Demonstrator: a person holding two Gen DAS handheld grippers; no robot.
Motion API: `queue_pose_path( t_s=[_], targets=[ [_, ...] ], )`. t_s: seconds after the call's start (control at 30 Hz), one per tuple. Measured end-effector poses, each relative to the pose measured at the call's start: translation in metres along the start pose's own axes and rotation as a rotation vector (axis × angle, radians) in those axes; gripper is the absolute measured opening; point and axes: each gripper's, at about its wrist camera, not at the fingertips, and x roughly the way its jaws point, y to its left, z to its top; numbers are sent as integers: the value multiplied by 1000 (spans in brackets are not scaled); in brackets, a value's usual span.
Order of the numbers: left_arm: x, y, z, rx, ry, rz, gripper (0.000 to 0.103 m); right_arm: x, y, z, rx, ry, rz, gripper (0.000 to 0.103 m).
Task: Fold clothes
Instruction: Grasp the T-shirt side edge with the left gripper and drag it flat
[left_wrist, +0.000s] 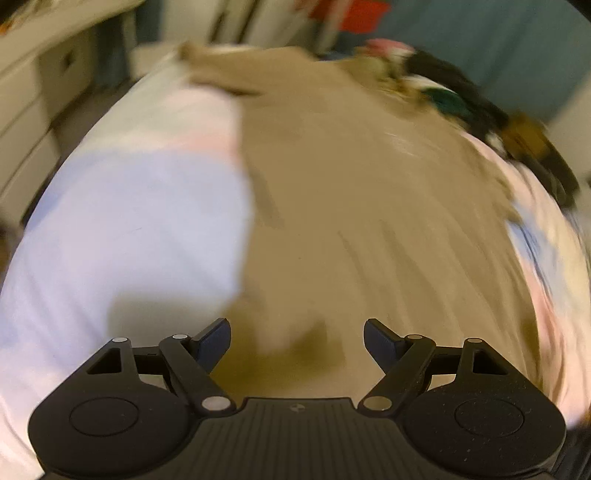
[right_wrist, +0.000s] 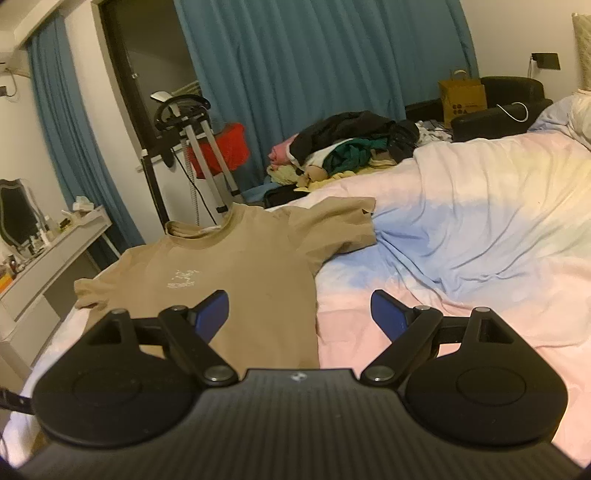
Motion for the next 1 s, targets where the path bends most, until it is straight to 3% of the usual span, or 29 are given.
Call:
queue_pose_path(
  t_s=[0.2,0.27,0.37,0.43,0.47,0.67,0.8,0.87,0.93,1.0],
  targets=[
    [20,5,2,29,115,77,77,3,6,0,-19,13,-18,85],
    [24,1,1,51,142,105,68,3,8,0,-27,17,-30,85],
    [28,-6,1,77,183,128,27,6,11,-1,-46,28,-42,85],
    [21,-8,-3,85,198,118,6,7,14,-2,-66,34,-49,85],
    [16,-10,-3,98,196,115,4,7,15,-3,-74,36,-51,85],
    [-17,-27,-18,92,198,199,1,10,22,-7,-128,46,-62,85],
    [-17,-37,-32,108,191,241,3,10,30,-10,-179,49,-52,85],
    [-24,-37,-32,105,165,257,13,9,34,-11,-202,43,-44,85],
    [-36,-41,-30,88,101,243,48,5,38,-11,-218,22,-39,85],
    [-48,-46,-26,28,28,150,54,2,36,-7,-176,-6,-3,85]
  ],
)
